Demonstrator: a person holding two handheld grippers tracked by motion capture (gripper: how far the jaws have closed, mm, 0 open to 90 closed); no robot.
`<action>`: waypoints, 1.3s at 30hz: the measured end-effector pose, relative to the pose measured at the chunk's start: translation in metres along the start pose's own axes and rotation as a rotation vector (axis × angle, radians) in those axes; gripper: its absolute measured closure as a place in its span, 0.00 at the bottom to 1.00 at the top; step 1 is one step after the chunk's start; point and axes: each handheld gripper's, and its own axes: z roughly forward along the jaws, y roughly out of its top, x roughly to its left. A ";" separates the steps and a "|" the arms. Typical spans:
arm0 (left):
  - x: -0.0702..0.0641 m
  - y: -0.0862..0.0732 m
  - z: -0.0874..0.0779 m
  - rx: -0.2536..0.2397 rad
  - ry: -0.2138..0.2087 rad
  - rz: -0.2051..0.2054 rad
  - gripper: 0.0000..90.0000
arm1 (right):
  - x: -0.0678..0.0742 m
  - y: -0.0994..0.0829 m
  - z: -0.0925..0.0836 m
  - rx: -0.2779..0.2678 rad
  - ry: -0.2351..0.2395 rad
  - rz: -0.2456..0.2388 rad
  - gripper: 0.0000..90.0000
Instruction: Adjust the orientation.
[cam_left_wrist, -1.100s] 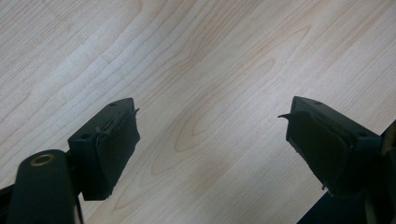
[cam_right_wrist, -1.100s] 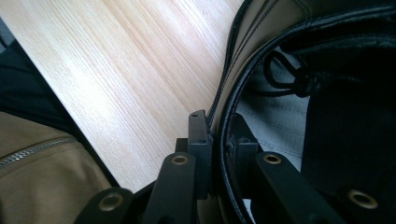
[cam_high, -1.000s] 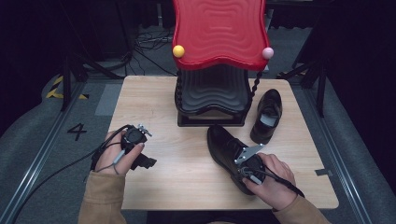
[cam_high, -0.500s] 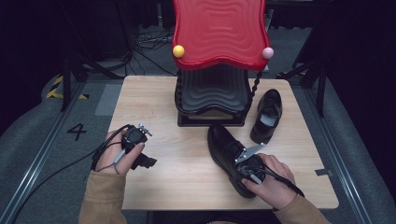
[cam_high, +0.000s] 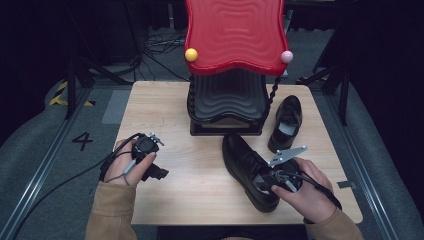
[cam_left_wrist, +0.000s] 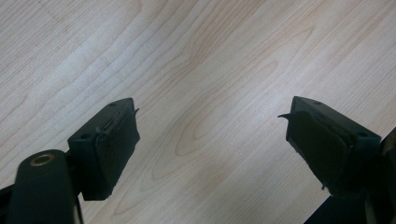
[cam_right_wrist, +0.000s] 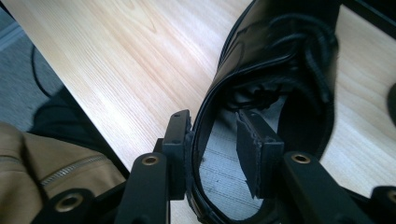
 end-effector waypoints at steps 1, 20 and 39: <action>0.000 0.000 0.000 0.001 -0.002 0.001 0.20 | -0.002 0.001 -0.003 -0.009 0.005 0.006 0.74; 0.002 -0.001 -0.001 -0.002 0.001 0.000 0.19 | -0.075 0.044 -0.037 -0.050 -0.088 0.144 0.68; 0.005 -0.003 -0.001 -0.007 -0.009 -0.010 0.19 | -0.175 0.077 0.028 0.158 -0.227 0.406 0.66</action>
